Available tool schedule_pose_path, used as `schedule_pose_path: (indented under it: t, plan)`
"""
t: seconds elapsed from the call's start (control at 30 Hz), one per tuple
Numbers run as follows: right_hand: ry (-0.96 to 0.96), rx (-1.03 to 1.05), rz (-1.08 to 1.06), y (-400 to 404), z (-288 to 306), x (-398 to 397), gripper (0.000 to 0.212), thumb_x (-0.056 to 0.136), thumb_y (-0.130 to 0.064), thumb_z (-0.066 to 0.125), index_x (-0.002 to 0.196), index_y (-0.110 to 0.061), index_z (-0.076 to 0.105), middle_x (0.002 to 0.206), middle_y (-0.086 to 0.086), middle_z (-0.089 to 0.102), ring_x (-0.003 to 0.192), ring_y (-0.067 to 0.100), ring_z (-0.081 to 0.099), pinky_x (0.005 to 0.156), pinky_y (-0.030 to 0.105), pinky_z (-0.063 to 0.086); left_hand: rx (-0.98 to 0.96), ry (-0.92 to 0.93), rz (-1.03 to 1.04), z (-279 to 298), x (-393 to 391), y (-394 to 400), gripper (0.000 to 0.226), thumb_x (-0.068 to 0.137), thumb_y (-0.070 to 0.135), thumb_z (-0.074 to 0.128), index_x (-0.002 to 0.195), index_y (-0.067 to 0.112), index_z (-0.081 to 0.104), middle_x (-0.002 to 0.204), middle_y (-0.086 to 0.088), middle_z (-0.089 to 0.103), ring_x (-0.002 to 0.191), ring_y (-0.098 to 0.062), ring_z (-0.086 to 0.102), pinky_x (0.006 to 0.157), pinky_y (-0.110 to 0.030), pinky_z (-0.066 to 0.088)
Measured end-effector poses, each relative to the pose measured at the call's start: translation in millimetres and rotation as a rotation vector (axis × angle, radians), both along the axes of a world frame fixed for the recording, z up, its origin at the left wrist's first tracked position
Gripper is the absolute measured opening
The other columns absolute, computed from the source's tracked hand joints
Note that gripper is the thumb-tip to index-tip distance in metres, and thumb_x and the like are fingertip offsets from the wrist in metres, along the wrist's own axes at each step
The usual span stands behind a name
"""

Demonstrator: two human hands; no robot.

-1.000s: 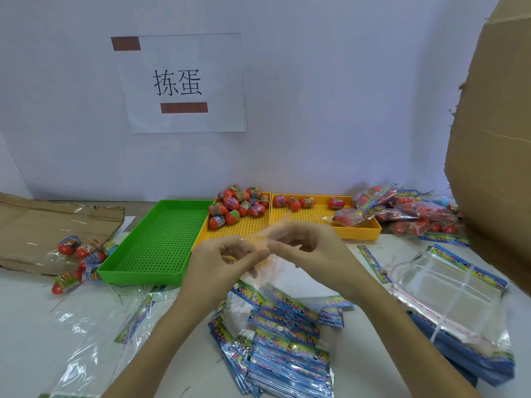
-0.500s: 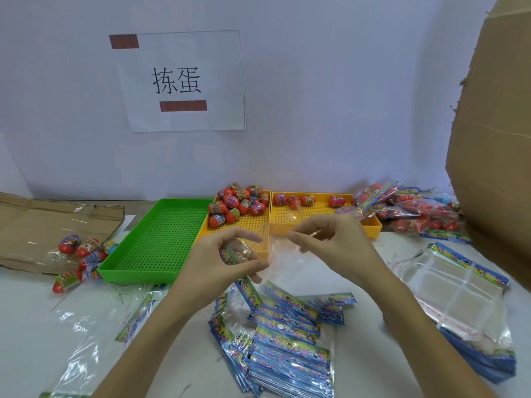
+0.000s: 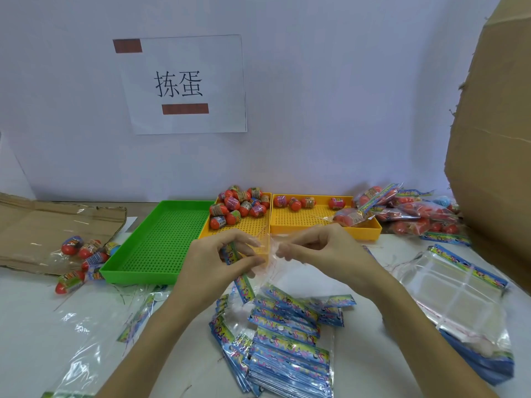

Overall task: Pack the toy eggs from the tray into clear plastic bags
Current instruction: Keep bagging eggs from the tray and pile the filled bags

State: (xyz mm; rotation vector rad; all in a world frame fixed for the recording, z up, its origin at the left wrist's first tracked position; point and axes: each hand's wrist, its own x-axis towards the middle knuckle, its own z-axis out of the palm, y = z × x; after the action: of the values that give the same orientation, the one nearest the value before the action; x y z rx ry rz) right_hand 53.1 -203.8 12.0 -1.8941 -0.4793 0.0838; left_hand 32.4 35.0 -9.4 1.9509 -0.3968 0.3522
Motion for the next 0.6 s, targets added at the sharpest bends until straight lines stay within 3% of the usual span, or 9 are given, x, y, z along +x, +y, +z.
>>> schedule_pose_path:
  t: [0.1, 0.2, 0.3, 0.47, 0.6]
  plan:
    - [-0.075, -0.059, 0.042, -3, 3, 0, 0.014, 0.087, -0.041, 0.079, 0.087, -0.029, 0.085, 0.098, -0.014, 0.079, 0.098, 0.001, 0.071, 0.081, 0.021, 0.057, 0.036, -0.031, -0.008, -1, 1, 2, 0.024, 0.078, 0.029, 0.088, 0.098, 0.024, 0.078, 0.084, 0.01, 0.079, 0.065, -0.01, 0.076, 0.069, -0.017, 0.056]
    - [-0.079, 0.0, 0.119, 2, 4, -2, 0.013, 0.089, -0.032, 0.079, 0.099, -0.026, 0.084, 0.098, 0.003, 0.079, 0.078, 0.012, 0.072, 0.067, 0.025, 0.056, 0.086, -0.073, 0.017, -1, 2, 2, 0.025, 0.077, 0.035, 0.088, 0.099, 0.027, 0.079, 0.083, 0.016, 0.077, 0.074, -0.006, 0.073, 0.069, -0.009, 0.049]
    - [-0.011, 0.065, 0.164, 7, 1, -2, 0.016, 0.09, -0.025, 0.078, 0.105, -0.023, 0.082, 0.105, 0.001, 0.08, 0.094, 0.02, 0.077, 0.084, 0.033, 0.063, 0.054, -0.058, -0.011, -3, 3, 1, 0.025, 0.078, 0.032, 0.089, 0.1, 0.025, 0.078, 0.083, 0.012, 0.077, 0.072, -0.011, 0.074, 0.068, -0.015, 0.054]
    - [0.032, 0.022, 0.122, 2, -2, 1, 0.018, 0.095, -0.029, 0.073, 0.105, -0.016, 0.082, 0.102, 0.002, 0.08, 0.1, 0.022, 0.075, 0.093, 0.036, 0.06, 0.081, -0.011, -0.11, -4, 6, 4, 0.045, 0.078, 0.028, 0.091, 0.119, 0.03, 0.073, 0.099, 0.009, 0.078, 0.081, -0.011, 0.074, 0.075, -0.016, 0.052]
    - [0.083, 0.127, 0.102, -5, 4, 1, 0.023, 0.104, -0.021, 0.059, 0.112, -0.006, 0.074, 0.1, 0.008, 0.08, 0.097, 0.024, 0.078, 0.093, 0.027, 0.058, 0.11, 0.03, -0.165, -3, 5, 7, 0.061, 0.079, 0.016, 0.091, 0.131, 0.034, 0.066, 0.102, 0.008, 0.076, 0.083, -0.023, 0.074, 0.083, -0.038, 0.061]
